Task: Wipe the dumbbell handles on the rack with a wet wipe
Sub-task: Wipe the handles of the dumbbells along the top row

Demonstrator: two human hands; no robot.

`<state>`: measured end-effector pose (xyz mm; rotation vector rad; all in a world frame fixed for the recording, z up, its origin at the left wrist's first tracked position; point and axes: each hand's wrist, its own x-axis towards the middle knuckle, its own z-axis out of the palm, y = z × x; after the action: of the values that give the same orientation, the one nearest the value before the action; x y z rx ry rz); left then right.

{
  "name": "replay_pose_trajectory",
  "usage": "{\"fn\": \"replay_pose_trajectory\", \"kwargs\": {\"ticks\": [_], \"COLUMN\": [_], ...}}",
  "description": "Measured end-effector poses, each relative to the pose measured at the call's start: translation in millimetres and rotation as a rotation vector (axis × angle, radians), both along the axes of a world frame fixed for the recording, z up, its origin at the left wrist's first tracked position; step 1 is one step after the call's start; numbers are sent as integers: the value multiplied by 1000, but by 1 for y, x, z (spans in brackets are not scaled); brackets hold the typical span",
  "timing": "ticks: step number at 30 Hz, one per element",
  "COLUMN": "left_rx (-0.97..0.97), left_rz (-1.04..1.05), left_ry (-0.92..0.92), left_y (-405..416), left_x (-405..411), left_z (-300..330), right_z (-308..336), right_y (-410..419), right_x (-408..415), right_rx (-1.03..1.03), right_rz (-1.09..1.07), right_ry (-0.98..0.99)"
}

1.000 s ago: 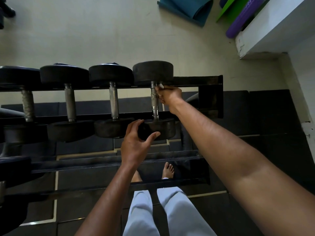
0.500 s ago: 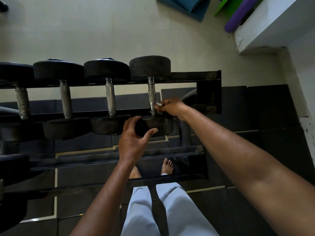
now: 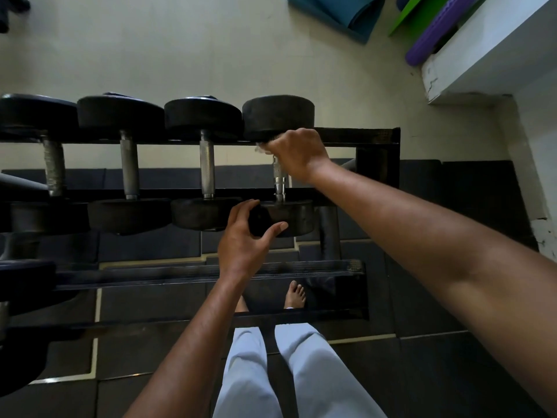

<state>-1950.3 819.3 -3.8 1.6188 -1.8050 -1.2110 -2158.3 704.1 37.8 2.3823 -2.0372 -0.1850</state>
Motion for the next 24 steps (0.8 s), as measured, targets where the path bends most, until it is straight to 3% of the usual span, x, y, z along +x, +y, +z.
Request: {"fn": "replay_pose_trajectory", "kwargs": {"ticks": [5,10,19,24], "left_rx": [-17,-12,-14,-21], "left_rz": [14,0,-21,-31], "left_ry": [7,-7,-19,-24], "left_y": [2,2,3,2], "left_x": [0,1,2,2], "left_z": [-1,0,2,1], "right_z": [5,13,6,-8], "right_y": [-5,-17,-10,2], "right_x": [13,24,35,44], "right_rx": [42,257,577,629], "right_rz": [52,-43,-3,6], "right_ry": [186,110,2,26]}}
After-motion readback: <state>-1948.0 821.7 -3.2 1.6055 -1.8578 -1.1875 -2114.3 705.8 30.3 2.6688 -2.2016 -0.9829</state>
